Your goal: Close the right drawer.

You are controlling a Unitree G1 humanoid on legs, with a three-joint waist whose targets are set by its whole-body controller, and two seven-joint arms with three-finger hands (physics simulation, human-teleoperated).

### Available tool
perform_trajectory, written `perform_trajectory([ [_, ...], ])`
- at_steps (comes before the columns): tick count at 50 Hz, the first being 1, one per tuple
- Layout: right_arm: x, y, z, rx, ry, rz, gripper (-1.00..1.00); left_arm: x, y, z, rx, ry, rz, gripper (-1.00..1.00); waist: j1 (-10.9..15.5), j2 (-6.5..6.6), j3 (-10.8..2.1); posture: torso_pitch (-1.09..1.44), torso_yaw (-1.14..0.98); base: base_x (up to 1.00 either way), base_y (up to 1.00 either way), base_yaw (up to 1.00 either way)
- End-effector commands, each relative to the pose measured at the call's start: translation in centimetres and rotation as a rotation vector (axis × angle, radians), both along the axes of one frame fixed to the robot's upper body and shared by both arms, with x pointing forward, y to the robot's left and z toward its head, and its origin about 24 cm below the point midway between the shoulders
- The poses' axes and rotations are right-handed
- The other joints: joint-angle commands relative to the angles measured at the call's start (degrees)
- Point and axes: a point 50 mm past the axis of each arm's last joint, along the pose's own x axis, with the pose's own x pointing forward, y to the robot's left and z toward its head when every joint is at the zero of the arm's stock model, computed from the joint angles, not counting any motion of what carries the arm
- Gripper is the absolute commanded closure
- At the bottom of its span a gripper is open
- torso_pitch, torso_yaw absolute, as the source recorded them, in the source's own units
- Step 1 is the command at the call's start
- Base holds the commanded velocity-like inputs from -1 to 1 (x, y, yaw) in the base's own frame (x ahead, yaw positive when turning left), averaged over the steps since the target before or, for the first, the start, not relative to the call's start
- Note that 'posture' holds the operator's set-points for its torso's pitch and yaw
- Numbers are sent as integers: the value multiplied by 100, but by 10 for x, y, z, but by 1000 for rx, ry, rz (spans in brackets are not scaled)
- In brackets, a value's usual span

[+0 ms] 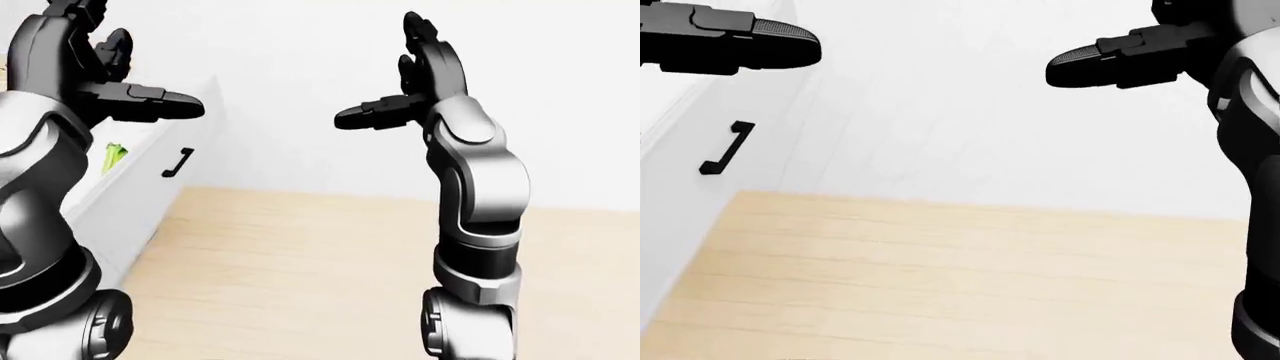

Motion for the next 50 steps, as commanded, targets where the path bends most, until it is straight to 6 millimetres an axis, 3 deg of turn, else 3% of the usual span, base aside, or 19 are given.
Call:
perform_trajectory([
  [1, -6, 4, 22, -9, -93, 10, -100, -6, 3, 16, 2, -78, 11, -100, 65, -109, -192, 0, 0, 0, 0, -25],
  [9, -6, 5, 24, -13, -94, 12, -100, -6, 3, 17, 3, -79, 10, -100, 70, 335, -88, 0, 0, 0, 0, -24],
  [11, -6, 5, 23, -12, -94, 13, -100, -6, 3, 18, 3, -80, 10, -100, 45, 608, -127, 0, 0, 0, 0, -24],
  [12, -5, 5, 24, -13, -93, 13, -100, -6, 2, 18, 4, -81, 10, -100, 45, 824, -200, 0, 0, 0, 0, -24],
  [13, -5, 5, 25, -13, -94, 13, -100, -6, 2, 19, 4, -81, 9, -100, 79, 533, -133, 0, 0, 0, 0, -23],
  [14, -5, 5, 25, -13, -94, 13, -100, -6, 2, 19, 5, -81, 9, -100, 34, 645, -134, 0, 0, 0, 0, -24],
  [15, -5, 5, 25, -13, -95, 13, -100, -6, 2, 19, 4, -82, 8, -100, 37, 624, -153, 0, 0, 0, 0, -24],
  [22, -6, 4, 23, -13, -93, 12, -100, -6, 2, 18, 3, -81, 9, -100, 44, 267, -142, 0, 0, 0, 0, -24],
  [24, -6, 5, 23, -13, -92, 13, -100, -6, 2, 19, 2, -82, 9, -100, 71, 72, -153, 0, 0, 0, 0, -23],
  [26, -6, 4, 23, -13, -92, 12, -100, -6, 2, 19, 3, -82, 9, -100, 76, -332, -243, 0, 0, 0, 0, -24],
  [27, -6, 4, 23, -13, -92, 13, -100, -6, 2, 19, 3, -82, 10, -100, 49, -51, -166, 0, 0, 0, 0, -24],
  [28, -6, 4, 23, -13, -92, 13, -100, -6, 3, 19, 3, -82, 9, -100, 79, -152, -193, 0, 0, 0, 0, -23],
  [29, -6, 4, 23, -12, -90, 12, -100, -6, 2, 19, 2, -82, 9, -100, 48, -120, -213, 0, 0, 0, 0, -24],
  [31, -7, 4, 19, -9, -99, 11, -100, -6, 2, 19, 3, -82, 9, -100, 65, -48, -55, 0, 0, 0, 0, 0],
  [34, -7, 4, 25, -12, -98, 10, -100, -6, 3, 20, 2, -83, 9, -100, 32, 98, 56, 0, 0, 0, 0, 0],
  [37, -6, 4, 18, -12, -93, 10, -100, -7, 3, 19, 2, -83, 10, -100, -47, 378, -10, 0, 0, 0, 0, 0],
  [38, -6, 4, 18, -8, -94, 11, -100, -7, 3, 19, 0, -83, 9, -100, -22, 260, 28, 0, 0, 0, 0, 0],
  [41, -8, 4, 26, -8, -97, 16, -100, -8, 3, 21, 2, -85, 11, -100, -6, 215, -53, 0, 0, 0, 0, 0],
  [50, -7, 6, 27, -27, -87, 14, -100, -9, 4, 23, 2, -88, 14, -100, 62, 143, -78, 0, 0, 0, 0, 0],
])
